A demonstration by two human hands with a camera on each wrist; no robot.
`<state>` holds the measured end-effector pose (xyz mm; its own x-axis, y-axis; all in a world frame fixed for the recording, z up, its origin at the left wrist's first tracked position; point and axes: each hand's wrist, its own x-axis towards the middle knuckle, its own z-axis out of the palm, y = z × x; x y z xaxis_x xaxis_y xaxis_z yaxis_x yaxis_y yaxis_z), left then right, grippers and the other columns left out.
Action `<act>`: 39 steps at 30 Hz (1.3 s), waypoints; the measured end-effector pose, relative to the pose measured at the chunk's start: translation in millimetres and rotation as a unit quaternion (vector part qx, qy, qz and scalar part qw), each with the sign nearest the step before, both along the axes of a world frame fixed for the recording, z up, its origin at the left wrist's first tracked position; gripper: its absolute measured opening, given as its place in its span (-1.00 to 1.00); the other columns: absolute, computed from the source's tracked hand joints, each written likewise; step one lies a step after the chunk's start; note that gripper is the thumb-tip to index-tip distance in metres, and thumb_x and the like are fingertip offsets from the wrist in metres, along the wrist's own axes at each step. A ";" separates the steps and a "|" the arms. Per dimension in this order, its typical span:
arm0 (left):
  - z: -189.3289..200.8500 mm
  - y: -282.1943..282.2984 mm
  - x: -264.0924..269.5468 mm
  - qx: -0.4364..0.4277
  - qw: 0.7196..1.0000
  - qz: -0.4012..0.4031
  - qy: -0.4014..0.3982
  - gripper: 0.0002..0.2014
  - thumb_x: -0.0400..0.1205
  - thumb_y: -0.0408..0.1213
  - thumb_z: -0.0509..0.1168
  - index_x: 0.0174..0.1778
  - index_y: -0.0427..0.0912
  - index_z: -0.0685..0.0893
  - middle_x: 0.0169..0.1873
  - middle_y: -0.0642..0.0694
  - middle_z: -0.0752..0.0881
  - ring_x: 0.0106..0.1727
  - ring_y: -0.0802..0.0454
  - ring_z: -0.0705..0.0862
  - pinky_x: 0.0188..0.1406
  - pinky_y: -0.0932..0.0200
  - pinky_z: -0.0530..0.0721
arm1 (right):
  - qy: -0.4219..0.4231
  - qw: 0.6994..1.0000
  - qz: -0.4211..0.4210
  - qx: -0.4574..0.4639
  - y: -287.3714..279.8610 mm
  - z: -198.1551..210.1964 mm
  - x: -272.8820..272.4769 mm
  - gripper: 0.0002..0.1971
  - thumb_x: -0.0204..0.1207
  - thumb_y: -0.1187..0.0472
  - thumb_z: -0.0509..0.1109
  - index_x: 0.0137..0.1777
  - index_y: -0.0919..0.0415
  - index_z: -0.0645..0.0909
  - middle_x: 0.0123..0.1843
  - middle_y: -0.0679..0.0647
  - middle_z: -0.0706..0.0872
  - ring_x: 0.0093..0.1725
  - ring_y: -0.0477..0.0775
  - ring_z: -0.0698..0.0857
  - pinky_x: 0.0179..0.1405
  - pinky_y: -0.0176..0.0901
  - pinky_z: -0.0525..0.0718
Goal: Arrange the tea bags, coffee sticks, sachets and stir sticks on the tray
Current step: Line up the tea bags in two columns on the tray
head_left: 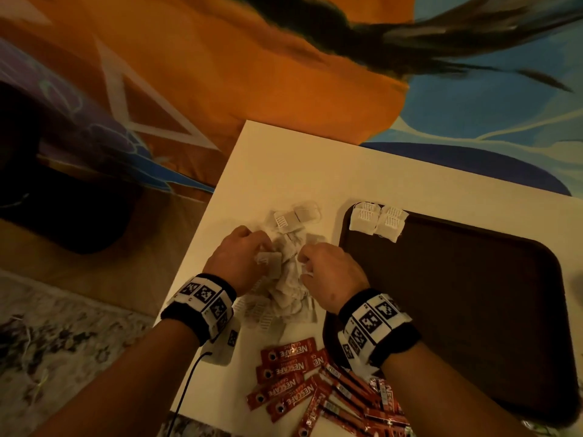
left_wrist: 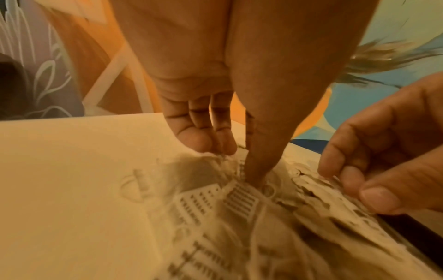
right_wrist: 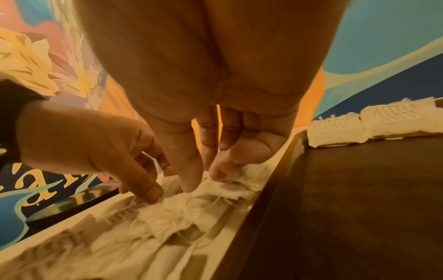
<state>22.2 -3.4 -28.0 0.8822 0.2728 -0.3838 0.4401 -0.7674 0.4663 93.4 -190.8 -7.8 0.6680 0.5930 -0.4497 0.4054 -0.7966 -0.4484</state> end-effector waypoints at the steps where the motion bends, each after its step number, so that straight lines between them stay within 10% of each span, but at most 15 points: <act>1: -0.4 0.1 -0.7 -0.002 1.000 -0.002 0.006 -0.80 0.60 -0.18 0.45 0.11 0.13 0.71 0.11 -0.04 0.56 0.12 -0.14 0.61 0.12 -0.05 0.67 | 0.001 1.000 0.004 -0.002 1.6 -0.9 -2.1 -0.71 0.65 0.16 0.43 0.35 0.00 0.62 0.27 0.01 0.68 0.22 0.12 0.69 0.18 0.06 0.74; 29: 30.0 42.9 -43.6 -0.035 0.993 0.063 -0.092 -0.90 0.74 -0.07 0.35 0.06 0.09 0.76 -0.08 0.16 0.74 -0.10 0.22 0.67 -0.15 0.26 0.64 | -0.064 0.992 0.109 -0.002 67.5 -16.5 -42.8 -0.58 0.65 0.15 0.45 0.49 -0.03 0.58 0.41 0.05 0.53 0.41 0.16 0.51 0.31 0.06 0.63; 35: 38.8 41.7 -44.6 -0.049 0.993 0.060 -0.092 -0.89 0.74 -0.15 0.35 0.13 0.11 0.74 -0.01 0.13 0.75 -0.02 0.15 0.70 -0.03 0.15 0.71 | 0.002 0.997 0.061 0.054 56.8 -13.2 -30.3 -0.84 0.54 0.02 0.57 -0.20 -0.05 0.65 -0.10 -0.11 0.68 -0.10 -0.03 0.67 -0.13 -0.08 0.71; 39: 48.5 33.8 -32.7 -0.053 0.994 0.041 -0.092 -0.85 0.72 -0.25 0.38 0.15 0.10 0.73 0.02 0.10 0.74 -0.03 0.11 0.72 -0.09 0.23 0.65 | 0.039 0.989 0.006 0.141 37.1 2.7 -15.9 -0.75 0.54 0.20 0.59 -0.17 -0.18 0.63 -0.21 -0.25 0.67 -0.22 -0.25 0.64 -0.19 -0.36 0.55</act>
<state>-10.5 30.3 20.5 0.9168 0.3129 -0.2483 0.3986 -0.6756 0.6203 77.5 -153.7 -5.1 0.6296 0.7098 -0.3158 0.3696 -0.6312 -0.6819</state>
